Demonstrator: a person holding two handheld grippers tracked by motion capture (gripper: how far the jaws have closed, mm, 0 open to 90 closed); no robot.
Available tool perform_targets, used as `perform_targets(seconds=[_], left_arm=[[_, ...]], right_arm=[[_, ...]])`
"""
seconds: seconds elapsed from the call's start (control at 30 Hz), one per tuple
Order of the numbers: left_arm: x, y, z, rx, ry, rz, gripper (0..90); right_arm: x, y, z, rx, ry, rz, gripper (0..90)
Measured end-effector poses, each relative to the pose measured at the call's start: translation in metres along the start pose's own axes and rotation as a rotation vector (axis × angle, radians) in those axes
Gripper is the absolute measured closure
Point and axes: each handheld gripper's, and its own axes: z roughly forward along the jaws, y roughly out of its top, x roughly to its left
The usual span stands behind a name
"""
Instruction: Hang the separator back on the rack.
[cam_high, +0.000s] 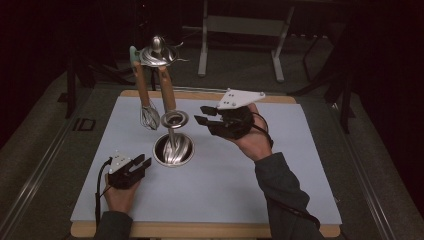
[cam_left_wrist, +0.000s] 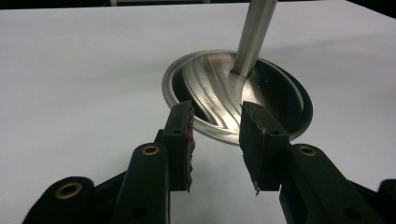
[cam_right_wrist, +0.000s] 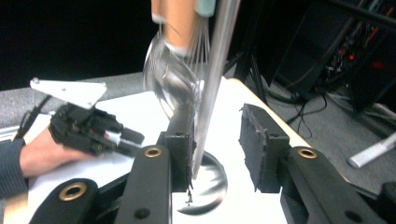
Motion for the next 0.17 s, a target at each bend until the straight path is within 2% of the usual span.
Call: perform_targets(seconds=[0.17], left_arm=[[0.000, 0.000, 0.000, 0.007, 0.001, 0.002, 65.3]], right_arm=[[-0.007, -0.016, -0.002, 0.036, -0.001, 0.033, 63.3]])
